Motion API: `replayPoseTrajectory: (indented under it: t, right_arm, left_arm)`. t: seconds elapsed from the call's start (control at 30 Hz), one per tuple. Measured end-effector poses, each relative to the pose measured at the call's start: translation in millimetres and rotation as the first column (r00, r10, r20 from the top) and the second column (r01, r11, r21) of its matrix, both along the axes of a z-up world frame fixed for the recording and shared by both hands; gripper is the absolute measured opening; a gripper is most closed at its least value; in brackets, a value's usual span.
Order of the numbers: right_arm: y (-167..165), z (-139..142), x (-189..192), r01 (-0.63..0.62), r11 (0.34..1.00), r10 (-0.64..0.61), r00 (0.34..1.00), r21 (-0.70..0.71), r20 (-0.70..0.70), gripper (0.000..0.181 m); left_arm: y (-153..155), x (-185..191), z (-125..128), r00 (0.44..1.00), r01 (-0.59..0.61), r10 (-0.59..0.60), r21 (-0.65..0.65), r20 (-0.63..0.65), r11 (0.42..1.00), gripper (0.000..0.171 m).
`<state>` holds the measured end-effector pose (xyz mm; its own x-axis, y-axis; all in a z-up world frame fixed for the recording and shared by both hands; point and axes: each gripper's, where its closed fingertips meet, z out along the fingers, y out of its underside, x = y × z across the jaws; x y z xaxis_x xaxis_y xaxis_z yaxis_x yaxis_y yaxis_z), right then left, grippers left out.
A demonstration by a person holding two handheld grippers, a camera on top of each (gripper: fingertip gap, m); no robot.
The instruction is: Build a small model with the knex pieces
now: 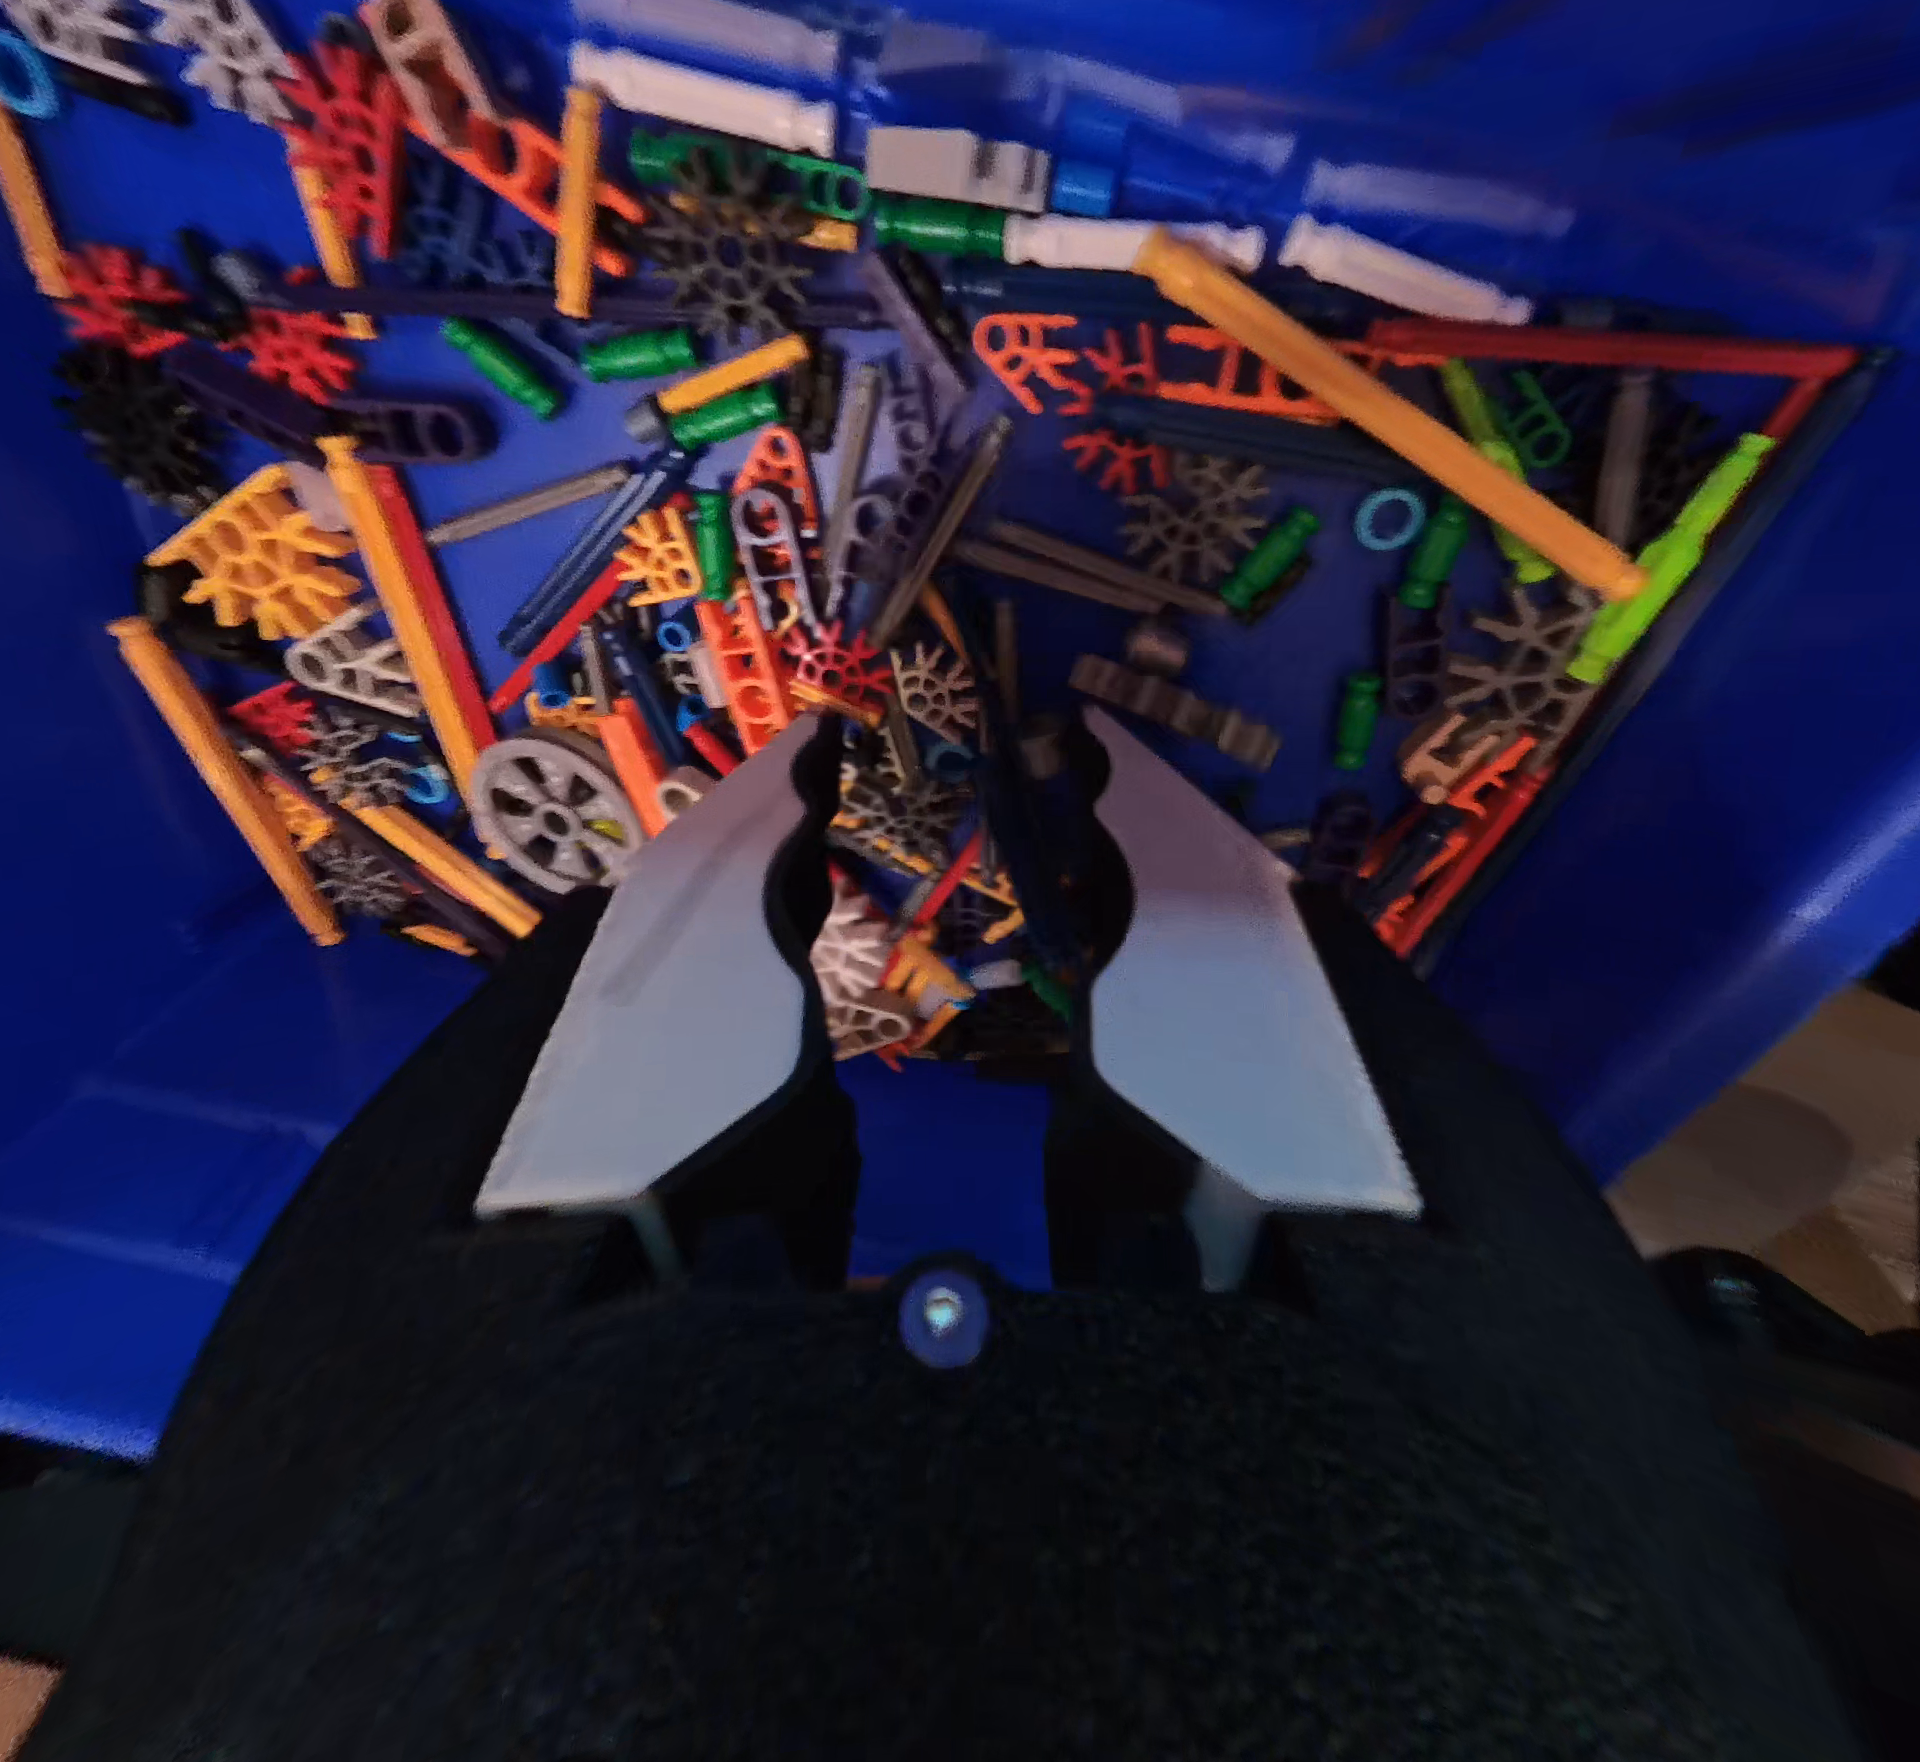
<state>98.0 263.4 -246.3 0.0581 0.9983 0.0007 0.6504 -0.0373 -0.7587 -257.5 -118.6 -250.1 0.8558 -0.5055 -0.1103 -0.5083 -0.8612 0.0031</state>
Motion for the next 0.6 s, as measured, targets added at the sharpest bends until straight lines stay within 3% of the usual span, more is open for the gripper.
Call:
replayPoseTrajectory:
  t: [0.07,0.17,0.4,0.6]
  right_arm:
    - [0.1,-0.2,-0.1,0.000,1.000,0.000,1.000,-0.001,0.001,0.032]
    - [0.3,-0.5,-0.1,0.002,1.000,-0.002,1.000,-0.003,0.003,0.032]
    - [1.3,-2.3,0.0,0.007,1.000,-0.007,1.000,-0.018,0.015,0.031]
    - [2.2,-4.1,0.0,0.014,1.000,-0.013,1.000,-0.017,0.027,0.031]
  left_arm:
    - [7.5,-12.5,4.5,0.998,0.002,0.001,0.043,-0.062,0.999,0.034]
    - [13.4,-12.2,18.4,0.999,-0.012,0.015,0.101,-0.031,0.995,0.040]
    - [9.3,36.9,27.5,0.981,0.049,-0.066,0.099,0.181,0.994,0.091]
    - [3.6,47.9,-2.5,0.986,0.088,-0.091,0.027,0.141,0.996,0.141]
